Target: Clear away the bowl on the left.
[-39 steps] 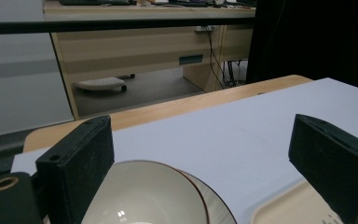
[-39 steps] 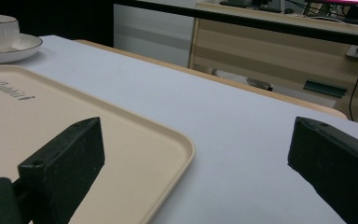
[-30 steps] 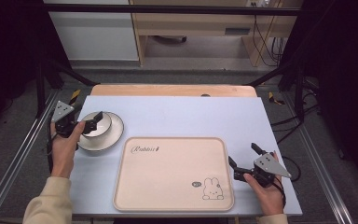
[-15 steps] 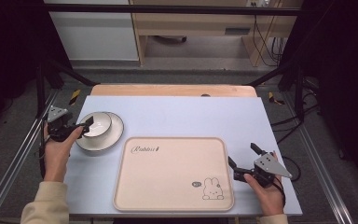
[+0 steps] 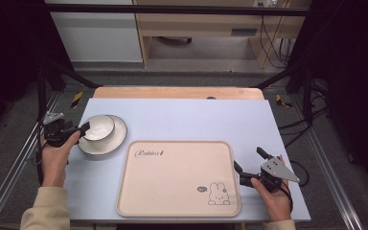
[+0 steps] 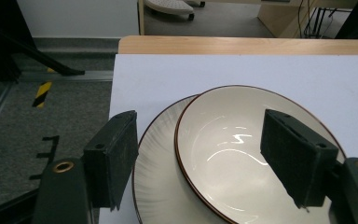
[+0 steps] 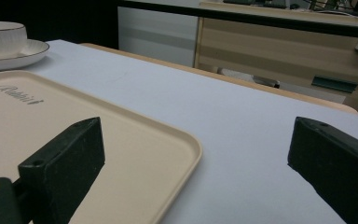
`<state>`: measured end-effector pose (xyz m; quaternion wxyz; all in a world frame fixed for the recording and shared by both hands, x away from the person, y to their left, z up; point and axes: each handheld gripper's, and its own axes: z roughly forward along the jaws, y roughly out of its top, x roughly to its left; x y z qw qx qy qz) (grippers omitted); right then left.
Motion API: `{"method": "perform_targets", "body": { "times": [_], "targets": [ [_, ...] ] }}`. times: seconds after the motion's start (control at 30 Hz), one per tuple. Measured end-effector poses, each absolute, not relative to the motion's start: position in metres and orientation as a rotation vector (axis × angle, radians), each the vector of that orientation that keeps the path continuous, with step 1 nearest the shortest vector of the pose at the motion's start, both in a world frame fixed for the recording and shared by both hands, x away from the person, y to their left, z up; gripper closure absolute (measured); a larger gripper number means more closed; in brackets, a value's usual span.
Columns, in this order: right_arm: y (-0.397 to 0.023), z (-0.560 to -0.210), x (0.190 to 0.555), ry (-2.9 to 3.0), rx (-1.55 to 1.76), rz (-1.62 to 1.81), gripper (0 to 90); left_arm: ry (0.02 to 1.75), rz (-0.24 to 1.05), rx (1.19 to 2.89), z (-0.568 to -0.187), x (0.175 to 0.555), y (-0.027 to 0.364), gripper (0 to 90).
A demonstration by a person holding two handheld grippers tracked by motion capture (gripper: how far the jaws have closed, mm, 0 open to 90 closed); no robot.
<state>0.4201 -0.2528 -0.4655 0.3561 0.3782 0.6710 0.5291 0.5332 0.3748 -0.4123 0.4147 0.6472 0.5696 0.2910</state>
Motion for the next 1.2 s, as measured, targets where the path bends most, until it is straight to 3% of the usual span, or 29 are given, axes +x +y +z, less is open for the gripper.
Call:
{"method": "perform_targets", "body": {
  "times": [0.37,0.7,1.2],
  "targets": [
    [-0.251,-0.466,0.42,1.744,0.987,1.373,3.9,1.482,0.699,1.707,-0.422,0.539,0.369,35.2],
    [-0.248,-0.466,0.422,1.769,0.968,1.381,4.0,1.552,0.64,1.765,-0.43,0.552,0.374,50.7],
    [-0.247,-0.465,0.422,1.781,0.955,1.394,4.0,1.59,0.588,1.886,-0.426,0.572,0.371,63.4]
  ]
}}
